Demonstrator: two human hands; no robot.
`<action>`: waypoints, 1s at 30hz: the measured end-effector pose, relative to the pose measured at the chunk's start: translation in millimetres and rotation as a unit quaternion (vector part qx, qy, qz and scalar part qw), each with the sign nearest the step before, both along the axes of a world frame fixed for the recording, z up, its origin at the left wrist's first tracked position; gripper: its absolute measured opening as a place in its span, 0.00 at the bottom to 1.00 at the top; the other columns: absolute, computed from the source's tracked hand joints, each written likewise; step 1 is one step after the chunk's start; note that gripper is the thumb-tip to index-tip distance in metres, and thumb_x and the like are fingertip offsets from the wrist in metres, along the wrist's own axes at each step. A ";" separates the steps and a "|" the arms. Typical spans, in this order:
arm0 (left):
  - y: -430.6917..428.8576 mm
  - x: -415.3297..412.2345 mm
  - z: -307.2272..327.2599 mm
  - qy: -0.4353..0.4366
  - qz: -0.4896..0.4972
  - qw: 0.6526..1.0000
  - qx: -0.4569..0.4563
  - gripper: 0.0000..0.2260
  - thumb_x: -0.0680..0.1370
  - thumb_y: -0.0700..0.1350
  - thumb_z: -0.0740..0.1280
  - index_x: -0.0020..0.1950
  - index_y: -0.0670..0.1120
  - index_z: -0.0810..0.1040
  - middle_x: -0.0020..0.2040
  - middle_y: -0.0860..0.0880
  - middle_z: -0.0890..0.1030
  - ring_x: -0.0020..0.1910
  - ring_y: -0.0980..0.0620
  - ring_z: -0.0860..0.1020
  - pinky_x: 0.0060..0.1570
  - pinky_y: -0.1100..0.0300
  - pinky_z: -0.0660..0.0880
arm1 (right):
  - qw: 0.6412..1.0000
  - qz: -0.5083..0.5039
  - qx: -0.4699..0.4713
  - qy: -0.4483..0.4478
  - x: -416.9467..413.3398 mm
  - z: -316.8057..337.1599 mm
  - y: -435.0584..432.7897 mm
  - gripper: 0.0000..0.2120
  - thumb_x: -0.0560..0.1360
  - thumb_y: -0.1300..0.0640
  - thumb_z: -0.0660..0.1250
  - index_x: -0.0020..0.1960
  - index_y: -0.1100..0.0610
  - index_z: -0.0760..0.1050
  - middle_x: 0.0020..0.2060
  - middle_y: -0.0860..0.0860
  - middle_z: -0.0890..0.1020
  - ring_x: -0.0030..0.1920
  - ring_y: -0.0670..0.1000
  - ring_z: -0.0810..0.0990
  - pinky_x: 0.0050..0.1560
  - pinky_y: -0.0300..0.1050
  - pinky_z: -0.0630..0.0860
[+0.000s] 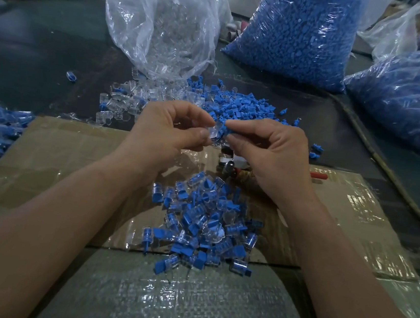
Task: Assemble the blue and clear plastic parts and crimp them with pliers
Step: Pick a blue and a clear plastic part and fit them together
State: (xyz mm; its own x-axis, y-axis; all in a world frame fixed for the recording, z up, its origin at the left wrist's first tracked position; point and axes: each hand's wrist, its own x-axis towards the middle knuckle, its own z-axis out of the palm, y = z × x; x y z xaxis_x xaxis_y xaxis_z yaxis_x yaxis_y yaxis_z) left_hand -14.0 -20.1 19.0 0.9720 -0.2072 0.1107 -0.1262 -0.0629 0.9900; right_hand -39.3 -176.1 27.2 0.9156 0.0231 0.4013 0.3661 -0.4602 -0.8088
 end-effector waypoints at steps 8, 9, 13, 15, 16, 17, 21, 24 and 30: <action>-1.0 0.8 -1.1 -0.015 0.017 1.000 0.011 0.07 0.71 0.33 0.68 0.40 0.45 0.77 0.34 0.50 0.80 0.31 0.60 0.79 0.34 0.70 0.76 | 1.000 0.010 0.004 -0.009 -1.6 -1.6 4.2 0.11 0.69 0.66 0.72 0.38 0.50 0.76 0.34 0.43 0.79 0.35 0.39 0.78 0.39 0.31 0.75; -0.8 1.0 -1.4 -0.012 0.012 1.000 0.009 0.06 0.71 0.33 0.68 0.39 0.44 0.76 0.33 0.49 0.80 0.31 0.59 0.79 0.34 0.70 0.76 | 1.000 0.015 -0.003 -0.009 -1.8 -1.9 4.6 0.11 0.68 0.66 0.72 0.37 0.50 0.76 0.33 0.43 0.79 0.34 0.39 0.78 0.38 0.30 0.74; -1.7 1.6 -3.8 0.024 -0.009 0.999 -0.029 0.05 0.71 0.33 0.68 0.39 0.41 0.75 0.31 0.47 0.82 0.32 0.53 0.82 0.33 0.66 0.77 | 0.999 0.008 -0.029 -0.016 -1.4 -3.0 4.8 0.13 0.68 0.65 0.72 0.36 0.49 0.75 0.32 0.41 0.78 0.34 0.39 0.77 0.36 0.30 0.74; -2.6 0.6 -4.5 0.024 -0.016 0.999 -0.031 0.05 0.72 0.33 0.67 0.40 0.42 0.75 0.31 0.47 0.82 0.32 0.52 0.82 0.32 0.65 0.77 | 0.999 -0.002 -0.043 -0.022 -1.1 -3.3 4.4 0.13 0.68 0.64 0.72 0.36 0.48 0.74 0.32 0.41 0.78 0.34 0.40 0.77 0.36 0.30 0.74; -3.2 0.0 -4.6 0.015 -0.018 0.999 -0.024 0.05 0.72 0.33 0.68 0.40 0.42 0.75 0.31 0.48 0.82 0.32 0.53 0.82 0.31 0.66 0.77 | 0.998 -0.008 -0.050 -0.025 -0.9 -3.5 4.2 0.13 0.68 0.64 0.73 0.36 0.48 0.74 0.32 0.41 0.78 0.34 0.40 0.77 0.36 0.30 0.74; -3.4 -0.9 -4.2 0.003 -0.019 1.000 -0.015 0.06 0.71 0.33 0.68 0.40 0.43 0.75 0.31 0.49 0.82 0.32 0.54 0.82 0.31 0.66 0.77 | 0.998 -0.014 -0.056 -0.028 -0.9 -4.1 4.3 0.13 0.68 0.64 0.73 0.36 0.47 0.74 0.32 0.41 0.78 0.34 0.40 0.77 0.36 0.31 0.74; -5.0 -5.1 -1.1 -0.031 -0.023 0.999 0.010 0.08 0.70 0.33 0.69 0.41 0.46 0.77 0.31 0.50 0.83 0.30 0.55 0.81 0.31 0.67 0.77 | 0.996 -0.026 -0.078 -0.039 -0.4 -5.9 4.6 0.11 0.68 0.63 0.73 0.38 0.48 0.75 0.32 0.39 0.77 0.35 0.37 0.77 0.36 0.28 0.73; -5.5 -6.3 -0.6 -0.037 -0.025 0.999 0.020 0.07 0.70 0.34 0.70 0.42 0.46 0.78 0.34 0.48 0.83 0.30 0.54 0.82 0.32 0.66 0.78 | 0.997 -0.008 -0.077 -0.031 0.1 -7.3 4.5 0.07 0.68 0.61 0.73 0.43 0.52 0.78 0.34 0.38 0.77 0.37 0.38 0.78 0.38 0.27 0.73; -3.8 -5.0 0.8 0.000 -0.017 1.000 -0.022 0.07 0.69 0.33 0.70 0.39 0.45 0.79 0.31 0.47 0.83 0.29 0.53 0.81 0.30 0.65 0.78 | 0.996 0.006 -0.072 -0.059 0.7 -6.4 4.0 0.10 0.67 0.59 0.73 0.49 0.56 0.80 0.38 0.44 0.78 0.40 0.43 0.79 0.43 0.33 0.77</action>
State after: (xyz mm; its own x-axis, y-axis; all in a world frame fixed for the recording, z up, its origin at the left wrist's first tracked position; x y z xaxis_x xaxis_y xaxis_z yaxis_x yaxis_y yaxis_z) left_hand -18.9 -23.8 19.9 0.9643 -0.2360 0.1204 -0.1275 -0.0151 0.9917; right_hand -38.6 -172.1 20.8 0.8614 0.0982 0.4983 0.4608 -0.5636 -0.6856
